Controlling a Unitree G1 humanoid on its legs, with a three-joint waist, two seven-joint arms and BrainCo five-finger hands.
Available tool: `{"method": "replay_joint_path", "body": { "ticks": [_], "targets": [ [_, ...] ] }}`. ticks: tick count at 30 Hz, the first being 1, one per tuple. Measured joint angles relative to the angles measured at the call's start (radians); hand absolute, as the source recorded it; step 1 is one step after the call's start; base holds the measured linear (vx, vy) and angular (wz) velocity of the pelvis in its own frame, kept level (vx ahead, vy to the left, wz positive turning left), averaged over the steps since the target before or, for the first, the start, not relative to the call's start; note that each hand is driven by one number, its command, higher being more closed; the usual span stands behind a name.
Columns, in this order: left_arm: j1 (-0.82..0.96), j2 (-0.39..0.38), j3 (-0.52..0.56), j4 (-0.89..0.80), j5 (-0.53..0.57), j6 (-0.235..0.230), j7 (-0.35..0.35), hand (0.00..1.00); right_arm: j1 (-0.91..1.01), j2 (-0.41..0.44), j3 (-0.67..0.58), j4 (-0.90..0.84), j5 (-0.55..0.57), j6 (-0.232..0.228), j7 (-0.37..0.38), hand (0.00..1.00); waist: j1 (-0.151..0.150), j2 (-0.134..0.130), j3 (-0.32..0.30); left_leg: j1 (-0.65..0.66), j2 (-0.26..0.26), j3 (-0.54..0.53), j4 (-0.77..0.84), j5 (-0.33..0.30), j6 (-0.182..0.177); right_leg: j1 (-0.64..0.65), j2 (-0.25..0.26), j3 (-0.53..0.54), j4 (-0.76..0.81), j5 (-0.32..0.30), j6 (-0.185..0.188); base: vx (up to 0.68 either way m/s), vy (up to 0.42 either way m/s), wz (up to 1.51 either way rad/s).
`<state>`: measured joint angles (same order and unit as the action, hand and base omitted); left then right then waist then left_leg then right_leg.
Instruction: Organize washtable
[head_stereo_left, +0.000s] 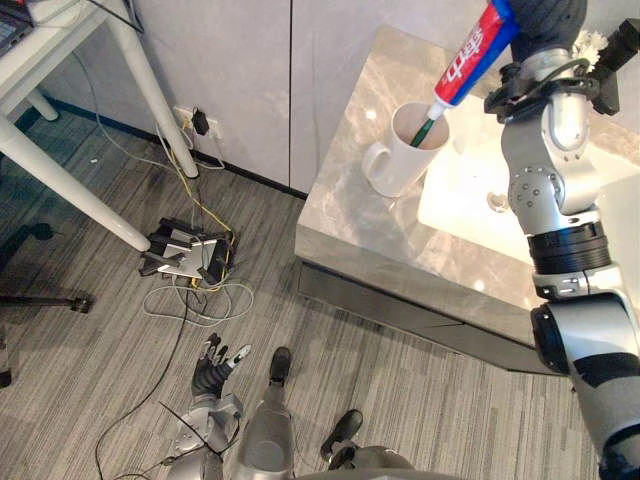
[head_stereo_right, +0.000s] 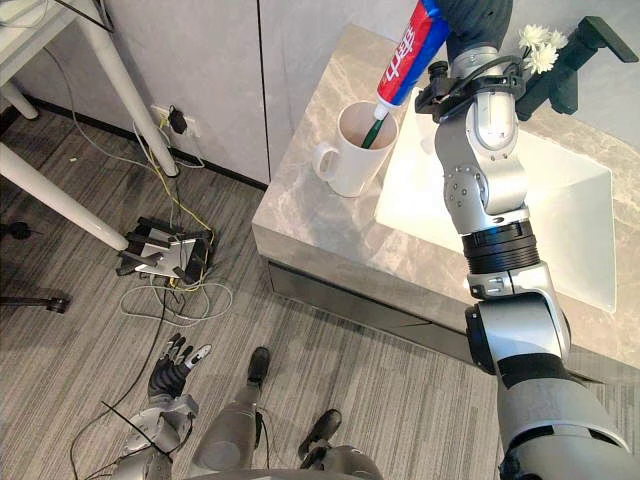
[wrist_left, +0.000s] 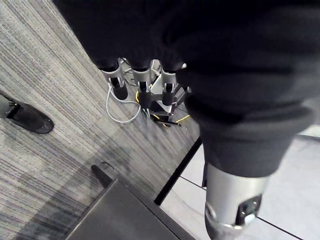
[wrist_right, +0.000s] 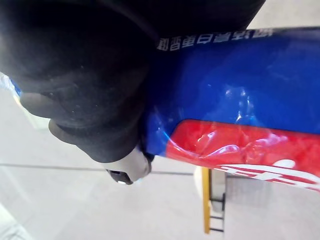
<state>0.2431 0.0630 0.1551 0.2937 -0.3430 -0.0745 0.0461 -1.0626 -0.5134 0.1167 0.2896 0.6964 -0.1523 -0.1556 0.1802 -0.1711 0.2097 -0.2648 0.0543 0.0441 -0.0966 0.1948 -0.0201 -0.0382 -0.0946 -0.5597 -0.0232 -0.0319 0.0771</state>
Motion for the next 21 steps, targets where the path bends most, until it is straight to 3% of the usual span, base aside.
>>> {"method": "replay_joint_path", "body": {
  "ticks": [21],
  "targets": [
    [0.000,-0.001,-0.008,-0.003,-0.001,0.001,0.000,0.00,0.001,0.045,0.020,0.000,-0.039,0.001,0.005,1.00,-0.002,0.005,0.019,0.002,0.004,0.005,0.000,0.000,0.000,-0.001,0.002,0.009,0.002,0.000,-0.001,0.00,0.000,0.00]
  ]
}}
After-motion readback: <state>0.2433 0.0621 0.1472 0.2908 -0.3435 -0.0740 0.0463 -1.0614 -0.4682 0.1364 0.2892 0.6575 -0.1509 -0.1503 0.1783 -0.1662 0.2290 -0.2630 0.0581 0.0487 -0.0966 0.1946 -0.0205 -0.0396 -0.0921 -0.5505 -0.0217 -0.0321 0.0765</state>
